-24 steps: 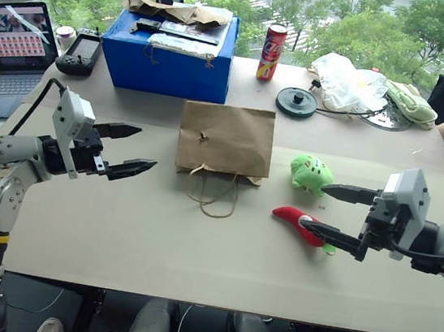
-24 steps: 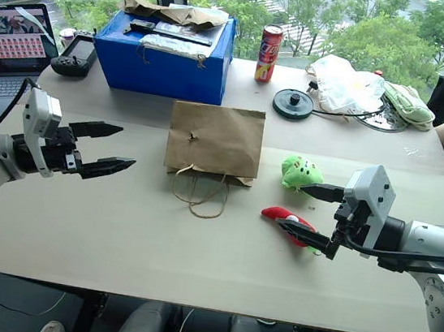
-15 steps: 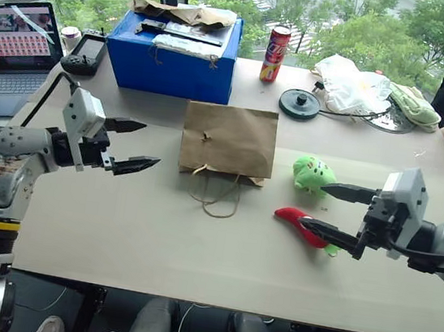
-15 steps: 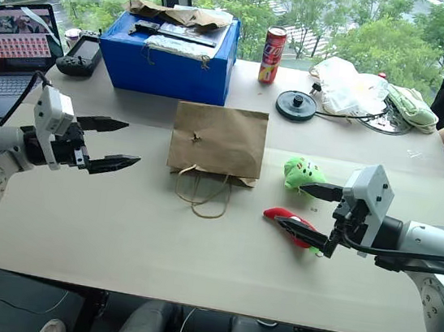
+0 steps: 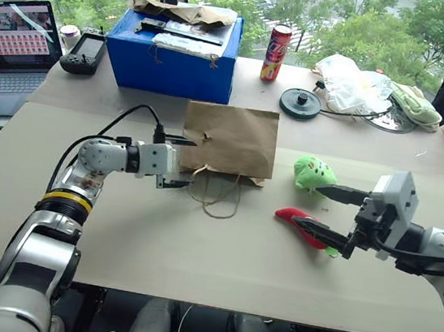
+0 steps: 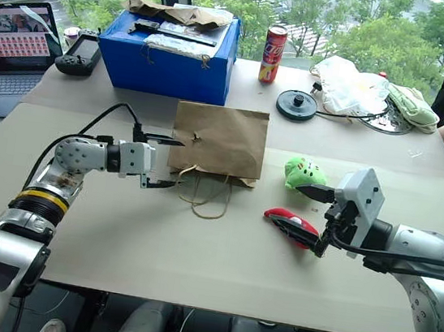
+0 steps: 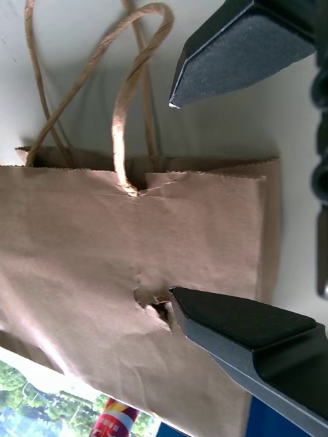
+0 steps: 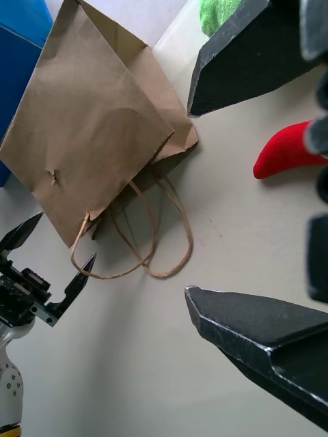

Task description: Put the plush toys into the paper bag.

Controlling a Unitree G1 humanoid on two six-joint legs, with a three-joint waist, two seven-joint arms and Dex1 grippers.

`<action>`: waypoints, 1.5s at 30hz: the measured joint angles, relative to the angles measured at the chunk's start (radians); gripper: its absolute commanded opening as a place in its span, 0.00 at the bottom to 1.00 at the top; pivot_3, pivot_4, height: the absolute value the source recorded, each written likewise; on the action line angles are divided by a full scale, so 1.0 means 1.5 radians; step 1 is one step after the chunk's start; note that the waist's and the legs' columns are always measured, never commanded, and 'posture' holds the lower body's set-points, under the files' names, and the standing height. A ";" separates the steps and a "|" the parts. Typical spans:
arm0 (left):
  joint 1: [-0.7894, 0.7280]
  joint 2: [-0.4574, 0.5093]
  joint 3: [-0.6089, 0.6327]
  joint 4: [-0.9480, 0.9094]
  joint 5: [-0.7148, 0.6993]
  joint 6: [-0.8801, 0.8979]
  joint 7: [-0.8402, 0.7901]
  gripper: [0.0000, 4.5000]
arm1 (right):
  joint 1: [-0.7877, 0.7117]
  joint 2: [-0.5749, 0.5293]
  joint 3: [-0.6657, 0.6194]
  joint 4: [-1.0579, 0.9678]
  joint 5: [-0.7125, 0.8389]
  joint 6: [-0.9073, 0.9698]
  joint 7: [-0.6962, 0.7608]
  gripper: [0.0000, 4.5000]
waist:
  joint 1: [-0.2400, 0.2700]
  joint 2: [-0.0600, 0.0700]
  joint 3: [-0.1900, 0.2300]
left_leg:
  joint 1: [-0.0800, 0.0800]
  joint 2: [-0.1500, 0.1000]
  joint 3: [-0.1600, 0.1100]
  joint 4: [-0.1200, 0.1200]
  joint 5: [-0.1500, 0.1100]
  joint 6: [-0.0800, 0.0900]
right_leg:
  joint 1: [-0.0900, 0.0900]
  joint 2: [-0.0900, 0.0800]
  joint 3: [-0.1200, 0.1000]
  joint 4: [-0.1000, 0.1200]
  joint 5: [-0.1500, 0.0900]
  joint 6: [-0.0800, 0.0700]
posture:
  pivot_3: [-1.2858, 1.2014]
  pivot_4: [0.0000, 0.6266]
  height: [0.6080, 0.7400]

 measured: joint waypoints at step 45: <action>0.086 0.039 0.102 -0.417 -0.309 0.470 -0.073 0.01 | -0.095 0.115 0.182 -0.060 -0.017 0.074 -0.184 1.00 | -0.012 0.000 0.000 | 0.001 0.001 -0.002 0.001 0.000 0.000 | 0.001 0.001 0.000 0.002 0.000 0.000 | 0.52 0.24 0.99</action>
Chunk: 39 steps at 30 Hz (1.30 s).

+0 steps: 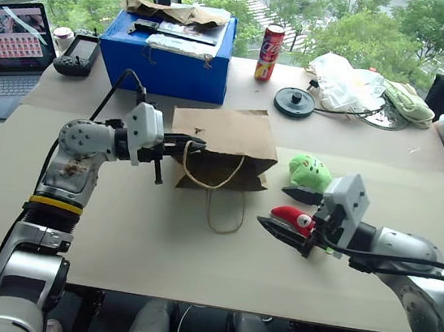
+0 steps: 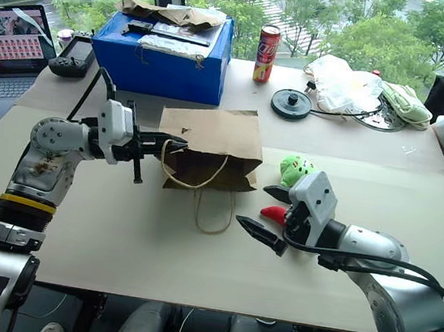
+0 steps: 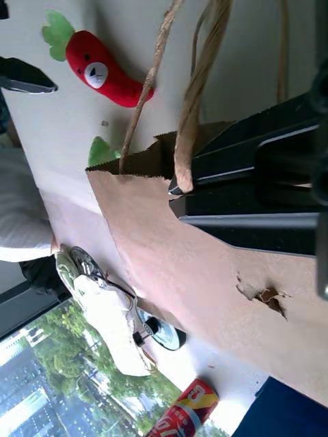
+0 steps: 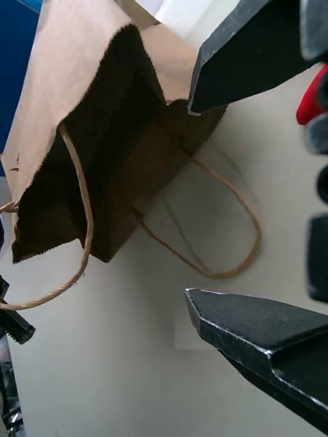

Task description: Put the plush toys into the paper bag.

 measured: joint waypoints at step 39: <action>-0.009 -0.064 0.044 -0.138 -0.078 0.244 0.126 0.00 | -0.165 0.271 0.230 0.321 -0.337 0.071 -0.258 0.09 | -0.005 0.000 0.000 | 0.000 0.000 0.001 -0.001 0.000 0.000 | -0.001 0.000 0.000 0.000 0.000 0.000 | 0.52 0.24 0.99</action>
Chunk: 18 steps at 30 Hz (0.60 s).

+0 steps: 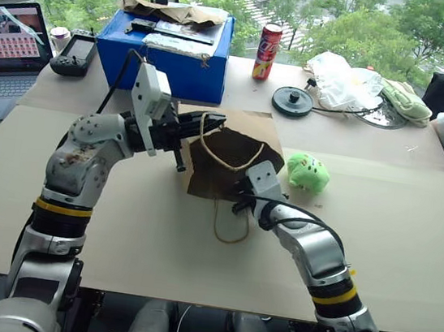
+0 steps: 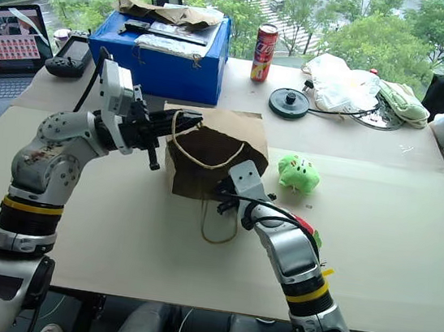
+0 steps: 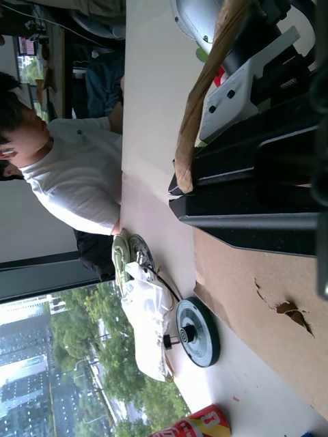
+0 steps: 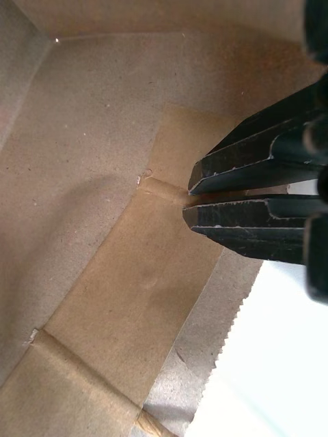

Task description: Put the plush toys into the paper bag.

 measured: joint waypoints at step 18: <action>0.043 -0.001 0.001 -0.001 0.005 0.001 0.010 0.00 | 0.009 0.005 -0.194 -0.272 0.176 0.176 0.097 0.09 | 0.002 0.000 0.000 | 0.000 0.000 0.000 -0.001 0.000 0.000 | 0.000 -0.001 0.000 -0.001 0.000 0.000 | 0.52 0.24 0.99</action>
